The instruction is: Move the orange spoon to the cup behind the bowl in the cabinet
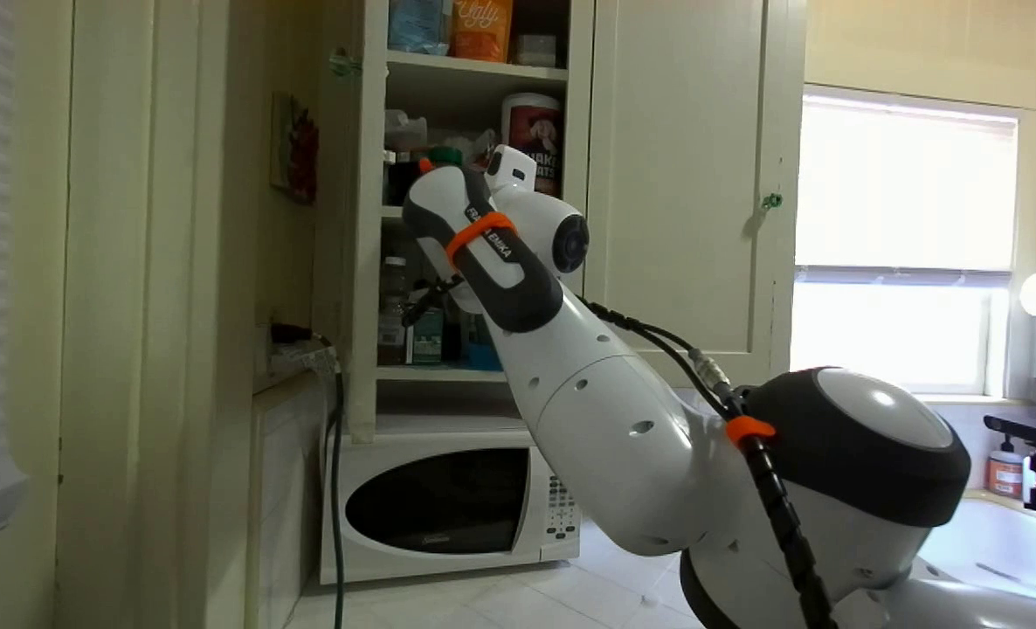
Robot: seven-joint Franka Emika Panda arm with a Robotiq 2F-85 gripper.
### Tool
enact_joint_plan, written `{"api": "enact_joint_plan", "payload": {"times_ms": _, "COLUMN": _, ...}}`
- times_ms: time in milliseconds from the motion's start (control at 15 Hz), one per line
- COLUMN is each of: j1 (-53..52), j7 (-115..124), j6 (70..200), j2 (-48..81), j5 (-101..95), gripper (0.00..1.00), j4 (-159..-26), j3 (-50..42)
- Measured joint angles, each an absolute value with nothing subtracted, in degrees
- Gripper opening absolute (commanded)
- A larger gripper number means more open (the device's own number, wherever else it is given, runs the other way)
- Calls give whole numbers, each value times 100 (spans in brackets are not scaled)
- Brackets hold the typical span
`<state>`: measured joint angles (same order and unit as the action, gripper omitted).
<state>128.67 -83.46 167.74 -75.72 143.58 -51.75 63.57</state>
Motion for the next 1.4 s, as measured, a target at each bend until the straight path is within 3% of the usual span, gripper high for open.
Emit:
{"api": "enact_joint_plan", "payload": {"times_ms": 533, "j1": 12809, "j7": -9675, "j6": 16494, "j2": -7617, "j5": 14359, "gripper": 6, "j4": -5325, "j3": 6704}}
{"api": "enact_joint_plan", "payload": {"times_ms": 1400, "j1": 11902, "j7": -10666, "j6": 16136, "j2": -7627, "j5": 14360, "gripper": 6, "j4": -7057, "j3": 7202}}
